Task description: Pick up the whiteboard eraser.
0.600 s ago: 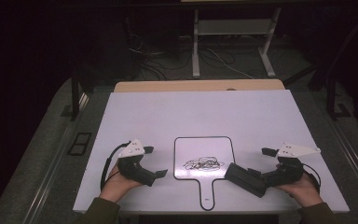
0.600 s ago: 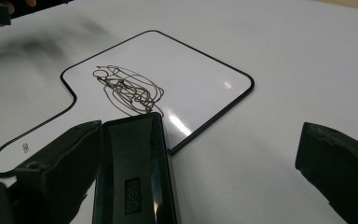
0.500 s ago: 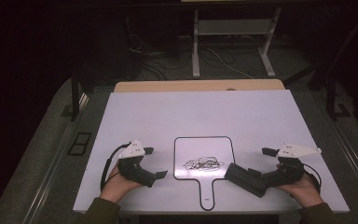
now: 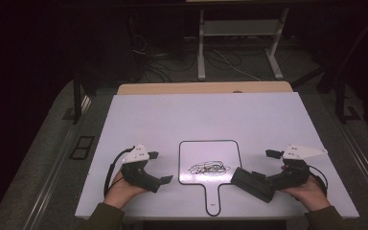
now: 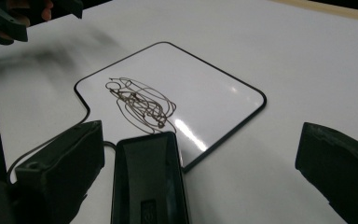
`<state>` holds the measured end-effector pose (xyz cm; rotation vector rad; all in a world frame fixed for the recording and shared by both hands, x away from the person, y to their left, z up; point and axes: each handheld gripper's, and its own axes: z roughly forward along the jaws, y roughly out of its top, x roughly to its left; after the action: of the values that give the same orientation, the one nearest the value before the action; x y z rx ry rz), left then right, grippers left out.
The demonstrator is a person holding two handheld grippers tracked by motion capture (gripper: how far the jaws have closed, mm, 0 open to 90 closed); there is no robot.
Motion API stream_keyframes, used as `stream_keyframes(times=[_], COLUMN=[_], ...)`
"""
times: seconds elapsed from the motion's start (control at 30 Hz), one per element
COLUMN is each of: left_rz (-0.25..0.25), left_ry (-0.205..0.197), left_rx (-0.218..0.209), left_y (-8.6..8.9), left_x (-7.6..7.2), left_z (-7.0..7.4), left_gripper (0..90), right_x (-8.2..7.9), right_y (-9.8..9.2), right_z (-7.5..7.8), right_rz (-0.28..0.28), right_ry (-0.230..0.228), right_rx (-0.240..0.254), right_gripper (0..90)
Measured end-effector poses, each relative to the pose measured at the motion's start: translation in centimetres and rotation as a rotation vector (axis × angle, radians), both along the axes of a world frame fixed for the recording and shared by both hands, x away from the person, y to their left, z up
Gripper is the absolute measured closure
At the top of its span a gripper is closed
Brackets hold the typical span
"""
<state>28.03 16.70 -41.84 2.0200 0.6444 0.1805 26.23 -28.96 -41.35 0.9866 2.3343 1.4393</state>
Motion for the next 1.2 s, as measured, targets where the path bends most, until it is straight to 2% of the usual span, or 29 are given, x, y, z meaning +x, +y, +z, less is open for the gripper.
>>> stream_keyframes(times=[0.13,0.43,0.57,0.93,1.2], left_rz=[0.001,-0.003,-0.013,-0.021,-0.023], left_ry=[0.000,0.000,0.003,0.003,-0.001], left_rx=[-0.006,-0.005,-0.001,0.001,0.001], left_y=[0.0,0.0,-0.2,-0.4,-0.3], left_x=[0.0,0.0,-0.1,-0.1,-0.2], left_z=[0.0,0.0,-0.2,-0.2,-0.3], left_gripper=[0.0,0.0,0.0,0.0,0.0], right_x=[0.5,1.6,1.3,0.7,0.3], right_y=[1.0,2.4,2.6,2.9,3.0], right_z=[0.2,0.3,0.3,-0.1,-0.3], right_rz=[0.027,0.070,0.086,0.114,0.124], right_ry=[-0.012,0.025,0.052,0.047,0.064], right_rx=[-0.009,-0.042,-0.068,-0.152,-0.184], right_gripper=[0.1,0.1,0.1,0.1,0.1])
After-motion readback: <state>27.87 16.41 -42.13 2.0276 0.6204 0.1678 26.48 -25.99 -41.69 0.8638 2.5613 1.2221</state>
